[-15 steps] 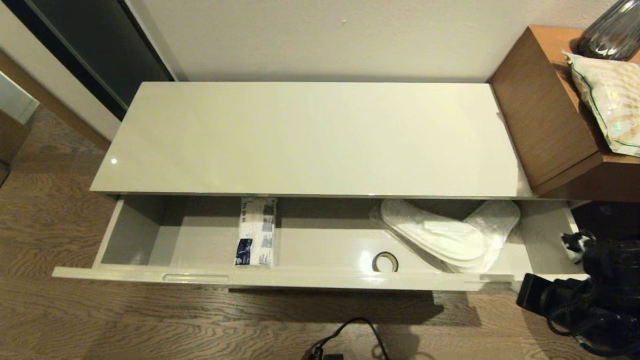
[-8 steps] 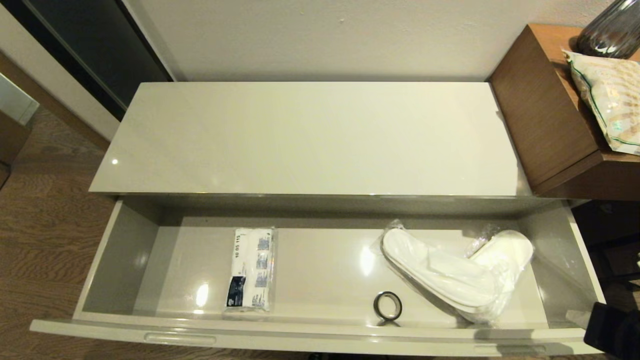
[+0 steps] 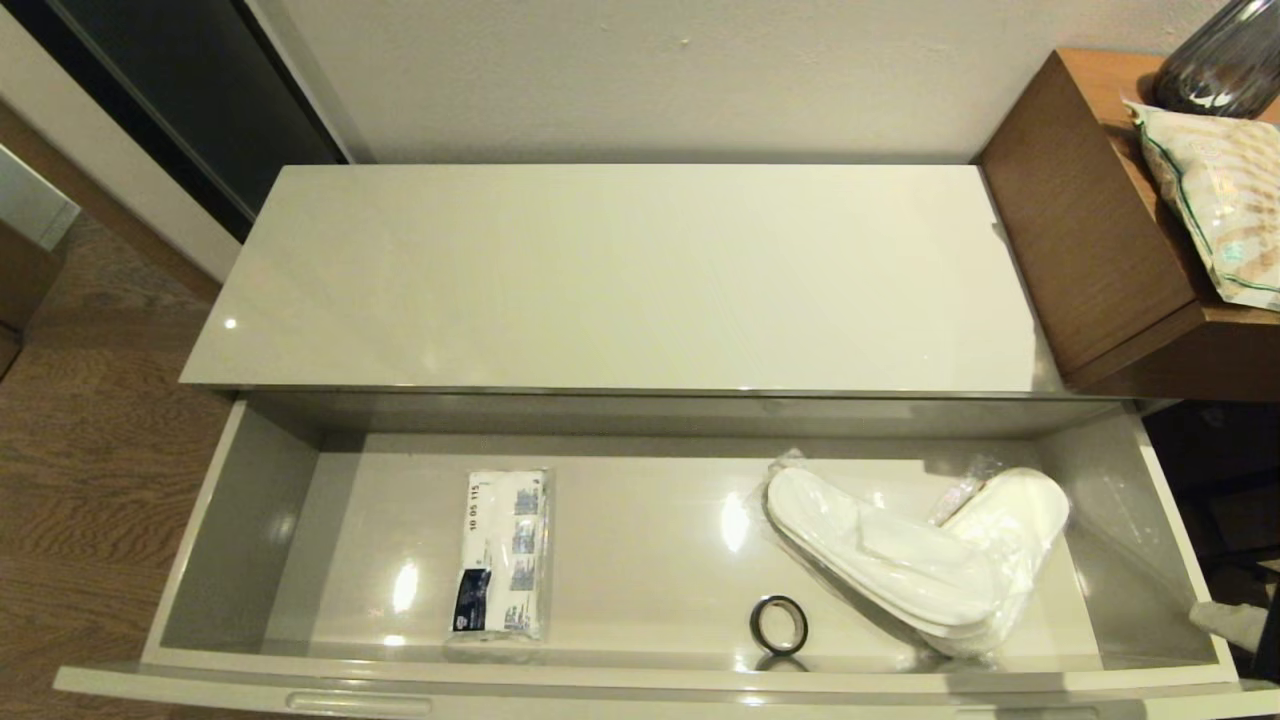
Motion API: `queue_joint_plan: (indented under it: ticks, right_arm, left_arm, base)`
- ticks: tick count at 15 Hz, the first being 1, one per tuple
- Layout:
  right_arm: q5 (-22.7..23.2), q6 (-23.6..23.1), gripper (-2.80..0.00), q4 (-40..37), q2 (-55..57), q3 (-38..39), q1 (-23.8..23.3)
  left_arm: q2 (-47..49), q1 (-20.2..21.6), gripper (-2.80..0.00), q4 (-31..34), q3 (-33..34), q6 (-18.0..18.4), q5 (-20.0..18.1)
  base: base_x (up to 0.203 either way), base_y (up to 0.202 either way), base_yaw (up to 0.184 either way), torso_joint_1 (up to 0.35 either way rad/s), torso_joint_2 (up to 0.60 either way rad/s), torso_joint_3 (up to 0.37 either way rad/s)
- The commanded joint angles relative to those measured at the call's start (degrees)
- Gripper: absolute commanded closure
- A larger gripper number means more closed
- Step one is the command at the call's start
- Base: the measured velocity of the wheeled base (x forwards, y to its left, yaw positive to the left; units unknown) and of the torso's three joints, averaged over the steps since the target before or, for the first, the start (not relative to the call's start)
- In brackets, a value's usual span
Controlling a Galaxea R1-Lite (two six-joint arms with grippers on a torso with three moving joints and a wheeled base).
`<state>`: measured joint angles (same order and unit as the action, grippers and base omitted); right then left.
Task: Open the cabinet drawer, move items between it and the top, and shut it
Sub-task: Open the drawer, then take out the disposable slippers from the drawer
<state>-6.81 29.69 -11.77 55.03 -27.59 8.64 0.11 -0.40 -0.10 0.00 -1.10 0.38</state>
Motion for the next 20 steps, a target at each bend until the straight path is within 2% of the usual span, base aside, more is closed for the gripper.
queue_joint_plan:
  ticks: [1, 3, 8, 10, 13, 16, 17, 18, 20]
  right_arm:
    - [0.47, -1.66, 0.00, -4.31, -0.13, -3.77, 0.05]
    - [0.54, -4.48, 0.00, -4.25, 2.82, -3.64, 0.03]
    - [0.93, -4.81, 0.00, -4.35, 5.83, -3.13, 0.06]
    - [3.89, -4.80, 0.00, -4.49, 7.80, -2.56, 0.02]
    - [4.45, -4.70, 0.00, -3.77, 11.06, -2.64, -0.03]
    - [4.16, -4.64, 0.00, 0.79, 15.30, -2.88, -0.03]
    - [4.08, -4.90, -2.58, 2.51, 18.05, -2.60, -0.03]
    - [4.03, -5.52, -2.80, 3.66, 20.30, -2.28, -0.03]
    - [4.15, -8.75, -2.80, 4.56, 22.64, -2.89, -0.03]
  left_arm:
    - [-0.02, -0.04, 0.00, -0.08, 0.00, -0.05, 0.06]
    - [-0.02, -0.04, 0.00, -0.07, 0.00, -0.05, 0.06]
    - [-0.02, -0.04, 0.00, 0.01, 0.00, -0.05, 0.06]
    - [-0.02, -0.04, 0.00, 0.01, 0.00, -0.05, 0.06]
    - [-0.02, -0.04, 0.00, -0.02, 0.00, -0.05, 0.06]
    - [-0.02, -0.04, 0.00, -0.08, 0.00, -0.05, -0.03]
    - [-0.02, -0.04, 0.00, 0.01, 0.00, -0.05, 0.06]
    - [-0.02, -0.04, 0.00, 0.01, 0.00, -0.05, 0.06]
    - [-0.02, -0.04, 0.00, -0.08, 0.00, -0.05, 0.06]
  base:
    - [0.000, 0.000, 0.000, 0.000, 0.00, 0.000]
    - [0.000, 0.000, 0.000, 0.000, 0.00, 0.000]
    - [0.000, 0.000, 0.000, 0.000, 0.00, 0.000]
    - [0.000, 0.000, 0.000, 0.000, 0.00, 0.000]
    - [0.000, 0.000, 0.000, 0.000, 0.00, 0.000]
    - [0.000, 0.000, 0.000, 0.000, 0.00, 0.000]
    - [0.000, 0.000, 0.000, 0.000, 0.00, 0.000]
    - [0.000, 0.000, 0.000, 0.000, 0.00, 0.000]
    - [0.000, 0.000, 0.000, 0.000, 0.00, 0.000]
